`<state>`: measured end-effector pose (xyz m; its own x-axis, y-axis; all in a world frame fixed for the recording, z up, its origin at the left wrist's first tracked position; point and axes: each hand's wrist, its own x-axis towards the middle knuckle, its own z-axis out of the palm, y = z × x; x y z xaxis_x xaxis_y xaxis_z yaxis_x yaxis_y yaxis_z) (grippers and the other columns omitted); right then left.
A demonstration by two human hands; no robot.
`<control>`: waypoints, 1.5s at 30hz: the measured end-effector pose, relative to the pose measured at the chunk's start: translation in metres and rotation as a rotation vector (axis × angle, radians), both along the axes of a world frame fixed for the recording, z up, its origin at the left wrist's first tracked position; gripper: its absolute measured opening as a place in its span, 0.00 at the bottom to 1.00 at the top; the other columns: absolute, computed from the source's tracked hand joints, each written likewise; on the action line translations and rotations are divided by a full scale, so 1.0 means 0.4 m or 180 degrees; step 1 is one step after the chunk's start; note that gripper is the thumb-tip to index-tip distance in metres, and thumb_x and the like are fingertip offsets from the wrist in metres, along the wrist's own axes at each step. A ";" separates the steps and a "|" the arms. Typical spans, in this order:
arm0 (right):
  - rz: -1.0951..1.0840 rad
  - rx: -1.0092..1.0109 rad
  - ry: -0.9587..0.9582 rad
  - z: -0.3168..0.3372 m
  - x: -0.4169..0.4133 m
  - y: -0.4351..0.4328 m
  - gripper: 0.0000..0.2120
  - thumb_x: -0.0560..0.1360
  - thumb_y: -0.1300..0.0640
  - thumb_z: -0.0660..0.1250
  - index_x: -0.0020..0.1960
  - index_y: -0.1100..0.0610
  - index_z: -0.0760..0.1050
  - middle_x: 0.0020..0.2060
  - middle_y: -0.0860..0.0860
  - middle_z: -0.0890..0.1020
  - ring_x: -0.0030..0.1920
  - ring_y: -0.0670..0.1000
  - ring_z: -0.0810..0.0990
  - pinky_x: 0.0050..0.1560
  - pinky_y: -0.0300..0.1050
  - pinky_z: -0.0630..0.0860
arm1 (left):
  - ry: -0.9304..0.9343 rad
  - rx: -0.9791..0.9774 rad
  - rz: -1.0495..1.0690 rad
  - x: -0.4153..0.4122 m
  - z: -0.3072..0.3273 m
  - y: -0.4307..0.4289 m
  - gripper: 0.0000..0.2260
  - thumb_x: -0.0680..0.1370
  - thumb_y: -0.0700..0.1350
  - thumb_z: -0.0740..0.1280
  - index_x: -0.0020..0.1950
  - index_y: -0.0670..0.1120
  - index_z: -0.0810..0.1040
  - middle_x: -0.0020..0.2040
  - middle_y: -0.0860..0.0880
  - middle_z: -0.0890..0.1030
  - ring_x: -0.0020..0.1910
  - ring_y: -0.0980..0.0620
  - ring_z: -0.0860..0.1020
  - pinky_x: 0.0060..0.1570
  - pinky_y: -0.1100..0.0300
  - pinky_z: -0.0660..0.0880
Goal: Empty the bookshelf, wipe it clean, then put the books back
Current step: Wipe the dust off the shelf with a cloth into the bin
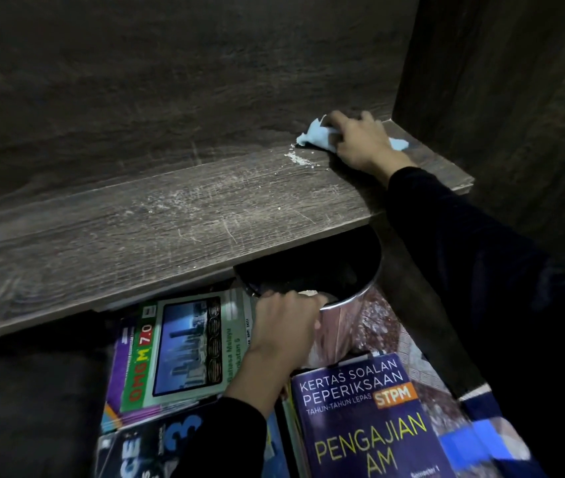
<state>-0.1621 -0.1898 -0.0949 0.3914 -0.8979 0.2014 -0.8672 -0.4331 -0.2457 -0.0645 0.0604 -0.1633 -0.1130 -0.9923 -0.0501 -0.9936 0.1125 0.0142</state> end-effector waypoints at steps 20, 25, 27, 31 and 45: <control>0.0596 0.1149 -0.1363 0.038 0.085 -0.022 0.15 0.78 0.58 0.62 0.63 0.60 0.70 0.52 0.50 0.74 0.52 0.46 0.71 0.47 0.36 0.65 | -0.0326 0.0043 0.0046 0.029 -0.005 0.002 0.10 0.79 0.47 0.60 0.60 0.51 0.74 0.52 0.46 0.82 0.53 0.44 0.79 0.43 0.60 0.62; 0.0695 0.1258 -0.1278 0.039 0.116 -0.020 0.14 0.78 0.54 0.62 0.63 0.57 0.72 0.52 0.50 0.76 0.53 0.46 0.73 0.52 0.39 0.68 | -0.0371 0.0090 0.0090 0.026 -0.002 0.001 0.12 0.79 0.47 0.61 0.62 0.52 0.73 0.52 0.46 0.82 0.54 0.44 0.79 0.42 0.59 0.60; 0.0838 0.1383 -0.1270 0.041 0.140 -0.005 0.13 0.78 0.55 0.63 0.62 0.57 0.73 0.51 0.49 0.76 0.52 0.46 0.73 0.50 0.37 0.67 | -0.0364 0.0077 0.0090 0.026 0.002 0.001 0.13 0.79 0.47 0.61 0.63 0.53 0.73 0.53 0.46 0.81 0.54 0.44 0.79 0.42 0.59 0.60; 0.1248 0.1781 -0.1237 0.049 0.165 0.020 0.06 0.78 0.60 0.64 0.55 0.54 0.73 0.43 0.45 0.76 0.49 0.45 0.73 0.47 0.34 0.70 | -0.0352 0.0037 0.0119 0.027 0.006 0.005 0.13 0.79 0.47 0.60 0.63 0.53 0.73 0.53 0.46 0.81 0.54 0.44 0.79 0.42 0.59 0.60; 0.0710 -0.0140 -0.1028 0.004 0.159 0.022 0.13 0.76 0.56 0.62 0.60 0.52 0.77 0.56 0.55 0.81 0.58 0.56 0.77 0.57 0.48 0.72 | -0.0224 0.0003 0.0083 0.036 0.008 0.011 0.08 0.79 0.46 0.61 0.58 0.52 0.75 0.50 0.47 0.82 0.52 0.45 0.80 0.43 0.59 0.63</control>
<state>-0.0983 -0.1811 -0.0933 0.4862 -0.7857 0.3825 -0.6315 -0.6184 -0.4677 -0.0499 0.0649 -0.1600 -0.0835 -0.9948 -0.0578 -0.9947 0.0867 -0.0558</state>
